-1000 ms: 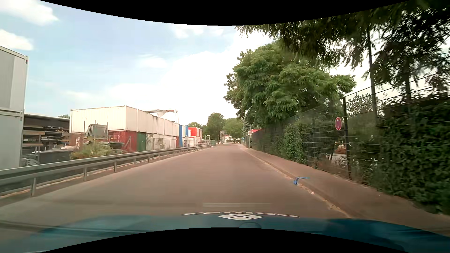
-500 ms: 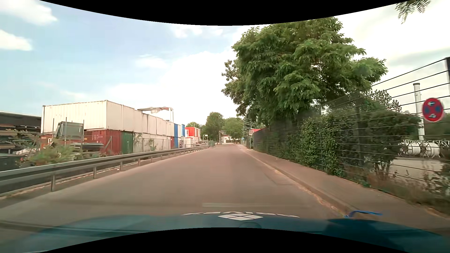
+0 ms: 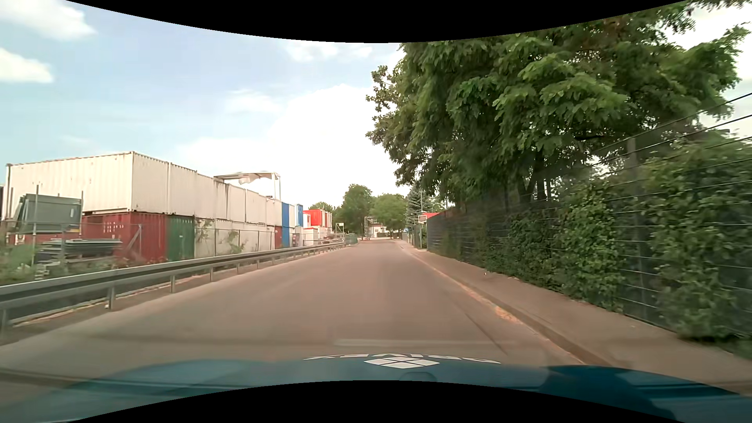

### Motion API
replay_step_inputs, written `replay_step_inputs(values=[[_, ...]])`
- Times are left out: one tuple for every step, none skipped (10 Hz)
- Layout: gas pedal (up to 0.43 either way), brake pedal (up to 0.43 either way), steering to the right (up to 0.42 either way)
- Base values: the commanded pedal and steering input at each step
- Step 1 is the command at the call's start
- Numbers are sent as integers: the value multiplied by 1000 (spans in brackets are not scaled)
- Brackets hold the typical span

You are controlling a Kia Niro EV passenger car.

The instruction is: Follow the waypoints while adhering to traffic rules and regulations

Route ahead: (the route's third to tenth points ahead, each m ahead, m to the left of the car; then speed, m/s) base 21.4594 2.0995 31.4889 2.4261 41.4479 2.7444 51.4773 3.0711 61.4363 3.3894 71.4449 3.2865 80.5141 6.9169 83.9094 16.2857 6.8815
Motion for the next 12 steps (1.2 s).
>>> replay_step_inputs(values=[[177, 0, -2], [177, 0, -2], [177, 0, -2], [177, 0, -2], [177, 0, -2], [177, 0, -2], [177, 0, -1], [177, 0, -1], [169, 0, -1], [169, 0, -1], [169, 0, -1], [169, 0, -1]])
